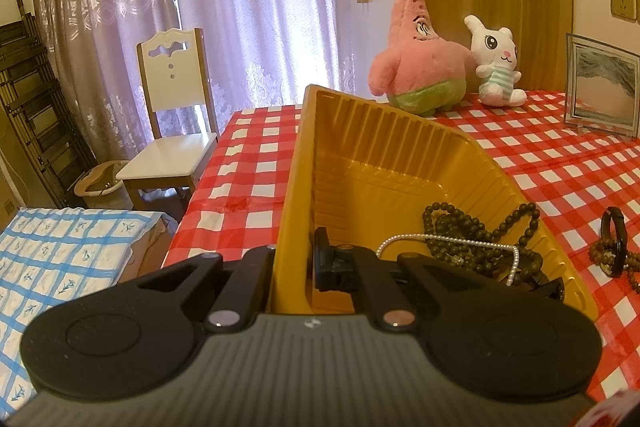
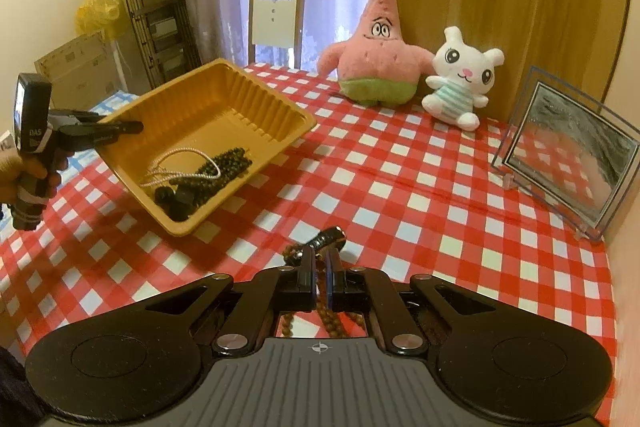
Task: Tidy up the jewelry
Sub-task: 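Grasp the black watch with the right gripper and carry it over the tray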
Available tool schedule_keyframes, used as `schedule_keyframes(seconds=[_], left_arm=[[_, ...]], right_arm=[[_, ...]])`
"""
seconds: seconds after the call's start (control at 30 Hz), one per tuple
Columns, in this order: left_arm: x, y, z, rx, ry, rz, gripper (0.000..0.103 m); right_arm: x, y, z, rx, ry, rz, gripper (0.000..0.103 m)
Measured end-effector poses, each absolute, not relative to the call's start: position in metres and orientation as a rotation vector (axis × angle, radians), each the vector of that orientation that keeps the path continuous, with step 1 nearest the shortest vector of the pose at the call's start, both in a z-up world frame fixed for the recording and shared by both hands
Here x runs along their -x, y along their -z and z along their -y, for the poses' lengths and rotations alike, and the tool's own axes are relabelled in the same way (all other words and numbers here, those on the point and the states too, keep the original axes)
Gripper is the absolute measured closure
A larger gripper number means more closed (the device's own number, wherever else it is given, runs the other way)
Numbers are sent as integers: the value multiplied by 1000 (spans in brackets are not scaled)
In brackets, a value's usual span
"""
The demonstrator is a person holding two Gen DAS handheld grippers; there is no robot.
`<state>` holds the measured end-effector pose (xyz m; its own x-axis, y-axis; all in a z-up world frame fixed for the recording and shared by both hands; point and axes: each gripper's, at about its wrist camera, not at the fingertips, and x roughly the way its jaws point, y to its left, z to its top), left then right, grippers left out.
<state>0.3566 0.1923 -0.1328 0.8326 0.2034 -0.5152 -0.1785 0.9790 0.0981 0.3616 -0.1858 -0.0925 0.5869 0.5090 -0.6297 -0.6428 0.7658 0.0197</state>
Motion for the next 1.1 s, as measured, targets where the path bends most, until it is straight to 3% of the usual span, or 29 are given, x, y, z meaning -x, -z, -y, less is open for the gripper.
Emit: schedule_keyframes(seconds=[0.6,1.1], left_arm=[[-358,129,-190,-44,-197,-545,100],[-358,127,-191,-40,-184,-541,100]], right_arm=[[-387,60,73,99,-921,-555,99],[-404,113,-29,107,-965,-689,99]])
